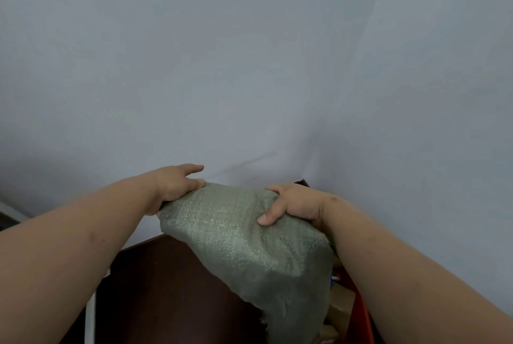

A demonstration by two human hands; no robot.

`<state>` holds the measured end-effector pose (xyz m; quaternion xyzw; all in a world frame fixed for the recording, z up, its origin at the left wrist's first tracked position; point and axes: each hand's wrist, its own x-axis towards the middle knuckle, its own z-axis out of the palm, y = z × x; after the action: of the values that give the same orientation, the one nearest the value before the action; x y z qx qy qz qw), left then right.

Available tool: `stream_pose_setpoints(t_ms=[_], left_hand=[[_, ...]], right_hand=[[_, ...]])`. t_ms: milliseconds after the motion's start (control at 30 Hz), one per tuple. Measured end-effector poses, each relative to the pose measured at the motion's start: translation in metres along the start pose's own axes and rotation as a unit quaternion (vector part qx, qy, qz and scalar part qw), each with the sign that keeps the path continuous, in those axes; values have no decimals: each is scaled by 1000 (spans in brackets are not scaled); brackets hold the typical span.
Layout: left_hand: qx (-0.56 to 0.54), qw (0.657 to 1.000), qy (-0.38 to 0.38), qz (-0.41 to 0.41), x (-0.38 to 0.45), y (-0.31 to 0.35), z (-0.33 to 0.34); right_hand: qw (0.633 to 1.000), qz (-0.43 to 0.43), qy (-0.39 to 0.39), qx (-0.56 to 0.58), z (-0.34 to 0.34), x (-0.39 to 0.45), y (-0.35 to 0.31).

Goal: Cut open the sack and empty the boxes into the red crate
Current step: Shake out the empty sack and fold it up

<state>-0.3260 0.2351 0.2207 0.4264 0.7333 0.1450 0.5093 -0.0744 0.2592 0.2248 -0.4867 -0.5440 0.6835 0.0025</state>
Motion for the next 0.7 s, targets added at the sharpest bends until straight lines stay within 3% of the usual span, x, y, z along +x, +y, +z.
stream_pose_setpoints(t_ms=[133,167,233,300,433,500,533,600,633,700], left_hand=[[187,972,-71,124,-13,10,-6],[274,948,-83,136,-15,13,-4],[460,869,-41,175,-16,14,4],[517,824,10,232,-16,14,15],[494,823,15,279,-15,16,25],[502,825,0,260,-14,17,26],[504,828,-9,244,-13,18,27],[500,840,-38,209,-14,21,28],[486,851,-51,193,-15,22,28],[415,894,-92,145,-16,24,26]], right_hand=[[997,-34,11,66,-8,-1,3],[996,-40,15,80,-11,-2,3],[994,-42,18,101,-16,-4,5],[991,-40,13,131,-18,-3,8],[993,-16,11,120,-15,-5,11],[999,22,26,-27,-8,-8,10],[984,38,40,-167,-5,-10,6],[908,6,94,-408,2,-15,-7],[890,-21,108,-443,7,-18,-14],[895,-31,70,-439,16,-18,-25]])
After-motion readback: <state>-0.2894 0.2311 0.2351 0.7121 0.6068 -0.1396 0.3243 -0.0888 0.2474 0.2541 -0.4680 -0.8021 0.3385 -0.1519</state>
